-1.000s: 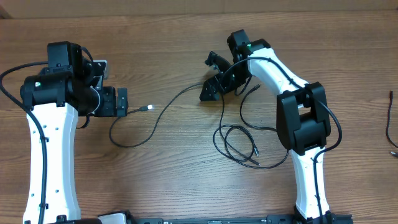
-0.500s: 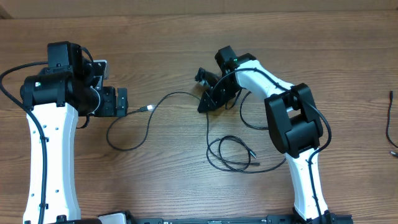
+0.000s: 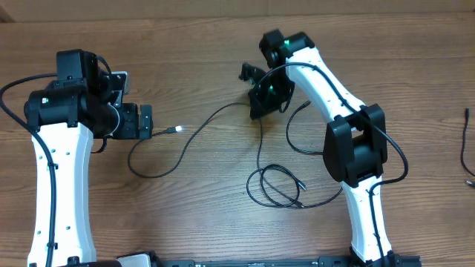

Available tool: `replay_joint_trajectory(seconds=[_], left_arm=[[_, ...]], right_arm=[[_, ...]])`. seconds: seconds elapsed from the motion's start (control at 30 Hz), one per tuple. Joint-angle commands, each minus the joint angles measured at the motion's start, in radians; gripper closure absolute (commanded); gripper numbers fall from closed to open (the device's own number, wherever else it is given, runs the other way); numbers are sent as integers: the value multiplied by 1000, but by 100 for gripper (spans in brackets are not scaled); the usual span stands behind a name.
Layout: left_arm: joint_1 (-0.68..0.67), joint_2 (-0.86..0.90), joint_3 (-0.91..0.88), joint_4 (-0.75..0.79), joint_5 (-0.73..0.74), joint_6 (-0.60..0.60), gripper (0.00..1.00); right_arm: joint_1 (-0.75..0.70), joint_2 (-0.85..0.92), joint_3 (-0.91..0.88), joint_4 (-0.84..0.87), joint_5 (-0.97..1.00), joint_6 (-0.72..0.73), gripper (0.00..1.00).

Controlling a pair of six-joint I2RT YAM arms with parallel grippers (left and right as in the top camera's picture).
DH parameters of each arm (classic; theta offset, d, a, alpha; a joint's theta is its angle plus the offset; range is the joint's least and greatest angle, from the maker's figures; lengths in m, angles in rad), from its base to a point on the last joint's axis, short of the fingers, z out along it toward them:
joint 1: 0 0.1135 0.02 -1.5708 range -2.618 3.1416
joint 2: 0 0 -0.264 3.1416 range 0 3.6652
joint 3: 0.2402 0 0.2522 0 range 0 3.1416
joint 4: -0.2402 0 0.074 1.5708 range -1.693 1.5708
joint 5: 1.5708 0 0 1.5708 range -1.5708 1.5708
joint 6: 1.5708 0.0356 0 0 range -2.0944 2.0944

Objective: Untangle cables

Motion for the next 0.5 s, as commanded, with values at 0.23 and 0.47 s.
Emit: replay_joint_trajectory(seconds=[0.23, 0.47], left_arm=[[-1, 2, -5, 5, -4, 26, 0], [-1, 2, -5, 5, -4, 26, 0]], right_arm=[[-1, -194, 340, -18, 264, 199, 96], [-2, -329, 478, 7, 311, 203, 96]])
